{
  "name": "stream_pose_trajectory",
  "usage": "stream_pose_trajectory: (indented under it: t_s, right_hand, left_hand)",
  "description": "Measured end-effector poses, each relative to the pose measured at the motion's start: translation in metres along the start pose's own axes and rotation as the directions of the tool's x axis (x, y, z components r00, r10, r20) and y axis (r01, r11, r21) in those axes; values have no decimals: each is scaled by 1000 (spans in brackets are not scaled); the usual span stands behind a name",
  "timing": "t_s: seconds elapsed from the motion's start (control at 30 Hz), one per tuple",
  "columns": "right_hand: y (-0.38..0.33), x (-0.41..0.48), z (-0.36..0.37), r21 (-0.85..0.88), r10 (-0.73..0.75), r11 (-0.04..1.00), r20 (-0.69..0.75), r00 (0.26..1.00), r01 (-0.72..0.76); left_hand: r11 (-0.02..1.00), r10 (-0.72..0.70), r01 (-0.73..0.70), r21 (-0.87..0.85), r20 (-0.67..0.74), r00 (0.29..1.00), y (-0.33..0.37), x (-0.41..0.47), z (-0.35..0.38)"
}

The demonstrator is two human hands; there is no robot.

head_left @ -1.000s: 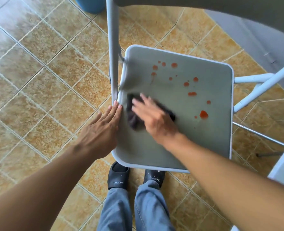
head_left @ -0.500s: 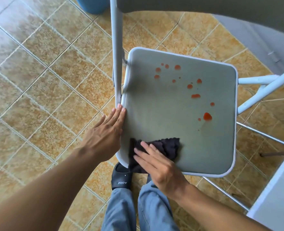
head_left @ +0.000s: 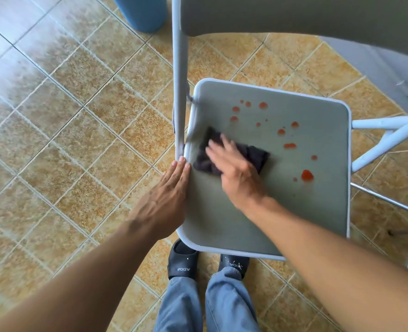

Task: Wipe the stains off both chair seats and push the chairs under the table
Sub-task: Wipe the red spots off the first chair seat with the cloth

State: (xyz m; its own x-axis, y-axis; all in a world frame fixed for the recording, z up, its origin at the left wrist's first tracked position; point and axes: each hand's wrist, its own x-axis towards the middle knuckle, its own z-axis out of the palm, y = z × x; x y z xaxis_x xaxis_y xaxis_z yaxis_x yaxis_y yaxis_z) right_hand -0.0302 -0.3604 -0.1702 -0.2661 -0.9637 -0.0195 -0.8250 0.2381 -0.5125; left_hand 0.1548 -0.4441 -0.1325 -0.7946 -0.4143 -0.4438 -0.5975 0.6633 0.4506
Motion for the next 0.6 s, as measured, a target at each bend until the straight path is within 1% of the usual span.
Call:
stream_pose_trajectory:
  t_s: [0.07, 0.2, 0.27, 0.37, 0.4, 0.47, 0.53, 0.6]
  right_hand:
    - [-18, -51, 1, 49, -40, 998, 53, 998, 38]
    - [-38, -144, -10, 83, -151, 987, 176, 973, 138]
    - [-30, -151, -16, 60, -227, 974, 185, 956, 219]
    - [-5, -120, -21, 30, -282, 959, 154, 947, 281]
    - [7, -104, -22, 12, -268, 963, 128, 955, 269]
    - [35, -63, -25, -11, -195, 981, 52, 979, 196]
    - [61, -19, -28, -12, -69, 998, -26, 997, 69]
    - [76, 20, -32, -4, 73, 997, -71, 995, -73]
  left_hand:
    - [999, 24, -22, 39, -49, 999, 3, 2, -3]
    - [1000, 10, -10, 3, -103, 995, 9, 17, -10]
    - [1000, 17, -17, -3, -112, 994, 13, 29, -12]
    - [999, 13, -16, -28, -121, 993, 18, 45, -13]
    - [999, 5, -9, -33, -122, 992, 18, 49, -12]
    - [999, -17, 12, -39, -116, 993, 16, 54, -11]
    - [999, -20, 15, -48, -116, 993, 15, 56, -10]
    - [997, -13, 4, -73, -127, 992, 15, 56, -12]
